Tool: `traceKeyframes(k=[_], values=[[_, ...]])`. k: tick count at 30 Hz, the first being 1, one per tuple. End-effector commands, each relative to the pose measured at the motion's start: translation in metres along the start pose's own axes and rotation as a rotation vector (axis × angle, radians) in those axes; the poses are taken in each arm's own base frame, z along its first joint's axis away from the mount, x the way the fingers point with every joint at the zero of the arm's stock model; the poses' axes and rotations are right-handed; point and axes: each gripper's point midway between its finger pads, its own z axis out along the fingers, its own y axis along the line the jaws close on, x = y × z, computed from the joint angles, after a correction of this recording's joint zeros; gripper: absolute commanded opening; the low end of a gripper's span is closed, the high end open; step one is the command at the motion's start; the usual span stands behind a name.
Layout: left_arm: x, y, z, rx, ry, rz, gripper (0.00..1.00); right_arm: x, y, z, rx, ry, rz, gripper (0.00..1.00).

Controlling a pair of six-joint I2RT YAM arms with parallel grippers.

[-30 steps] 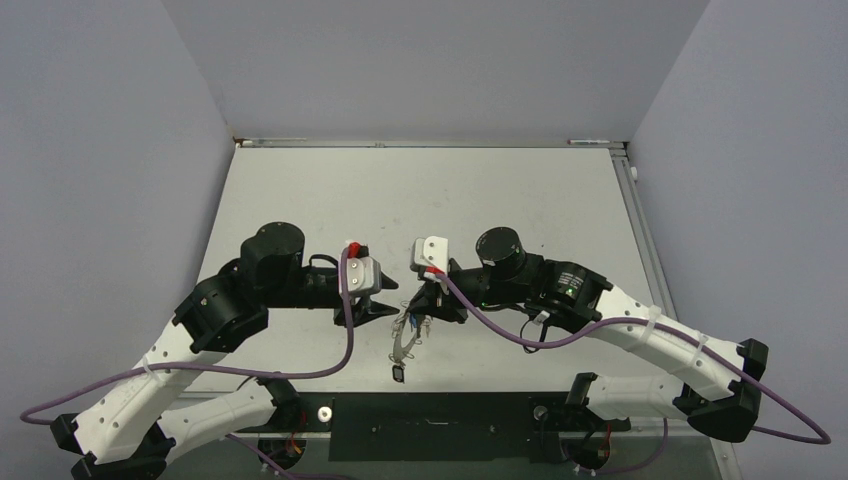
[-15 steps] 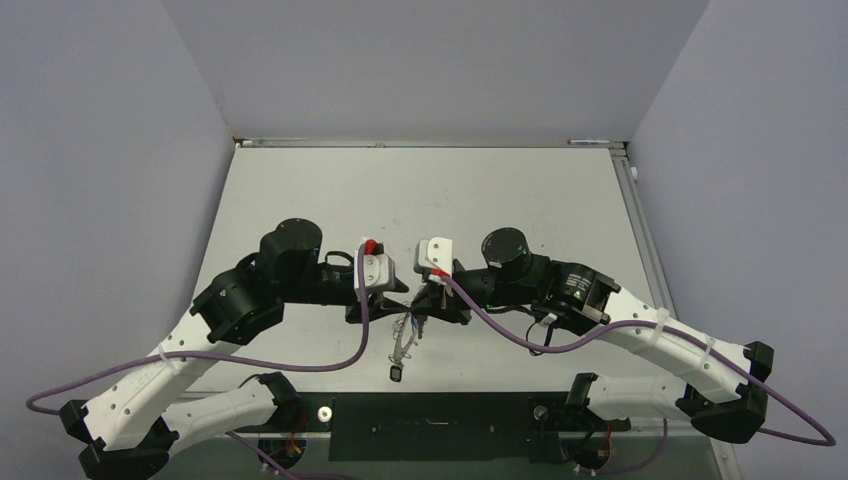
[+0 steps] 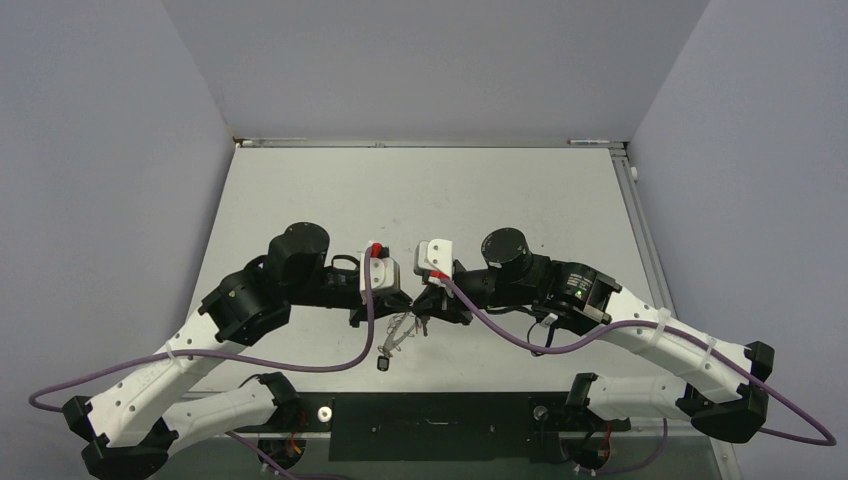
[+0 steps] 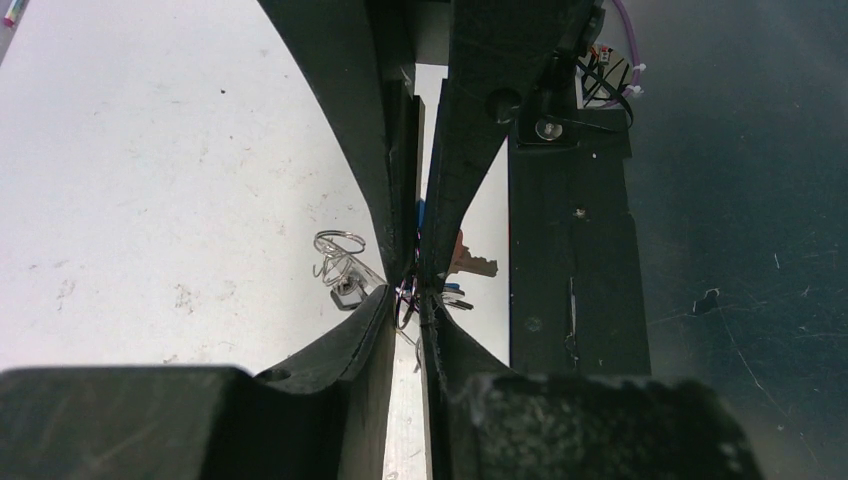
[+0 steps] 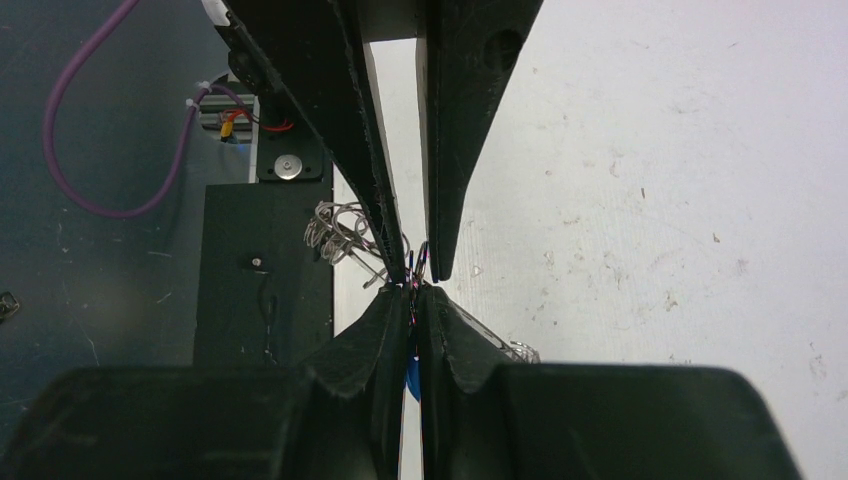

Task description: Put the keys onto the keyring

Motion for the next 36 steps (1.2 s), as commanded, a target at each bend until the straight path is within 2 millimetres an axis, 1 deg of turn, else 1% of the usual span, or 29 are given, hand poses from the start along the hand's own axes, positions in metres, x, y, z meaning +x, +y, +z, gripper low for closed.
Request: traceKeyframes(k=[1, 2, 3, 4, 5, 7, 13, 19, 20, 23, 25, 28, 29, 32, 34, 35, 36], values=[[-0.012, 0.002, 0.004, 0.0, -0.047, 0.027, 0.11, -0.045, 0.0, -0.008, 0.004, -0.134, -0.059, 0.05], [-0.013, 0.002, 0.004, 0.0, -0.048, 0.027, 0.14, -0.044, 0.0, -0.008, 0.004, -0.13, -0.058, 0.05], [-0.014, 0.002, 0.003, -0.003, -0.05, 0.028, 0.21, -0.043, 0.0, -0.007, 0.004, -0.127, -0.057, 0.05], [-0.015, 0.002, 0.001, -0.006, -0.052, 0.031, 0.25, -0.042, 0.0, -0.007, 0.005, -0.125, -0.056, 0.05], [-0.016, 0.002, 0.0, -0.009, -0.054, 0.032, 0.27, -0.042, -0.001, -0.007, 0.006, -0.123, -0.055, 0.05], [-0.017, 0.002, -0.002, -0.017, -0.057, 0.035, 0.28, -0.042, -0.001, -0.007, 0.007, -0.124, -0.055, 0.05], [-0.016, 0.001, -0.002, -0.009, -0.045, 0.028, 0.2, -0.042, 0.0, -0.006, 0.005, -0.123, -0.057, 0.05], [-0.022, -0.003, -0.004, 0.005, -0.057, 0.037, 0.18, -0.041, -0.001, -0.005, 0.007, -0.118, -0.055, 0.05], [-0.022, -0.004, -0.003, 0.011, -0.058, 0.036, 0.15, -0.041, -0.001, -0.006, 0.006, -0.12, -0.056, 0.05], [-0.021, -0.005, -0.001, 0.016, -0.062, 0.038, 0.0, -0.042, -0.001, -0.006, 0.008, -0.122, -0.057, 0.05], [-0.021, -0.004, 0.0, 0.005, -0.08, 0.043, 0.0, -0.042, -0.002, -0.005, 0.011, -0.122, -0.057, 0.05], [-0.029, 0.0, -0.005, -0.045, -0.15, 0.064, 0.0, -0.044, -0.004, -0.007, 0.029, -0.133, -0.054, 0.05], [-0.031, 0.003, -0.006, -0.065, -0.171, 0.071, 0.0, -0.045, -0.005, -0.009, 0.038, -0.144, -0.055, 0.07], [-0.037, 0.006, -0.012, -0.107, -0.221, 0.09, 0.0, -0.048, -0.005, -0.014, 0.056, -0.17, -0.052, 0.41], [-0.042, 0.006, -0.016, -0.122, -0.254, 0.103, 0.0, -0.051, -0.006, -0.019, 0.076, -0.193, -0.05, 0.51], [-0.044, 0.005, -0.017, -0.123, -0.269, 0.107, 0.0, -0.054, -0.006, -0.024, 0.087, -0.211, -0.052, 0.53], [-0.046, 0.004, -0.019, -0.125, -0.285, 0.109, 0.0, -0.057, -0.006, -0.028, 0.098, -0.233, -0.054, 0.54]])
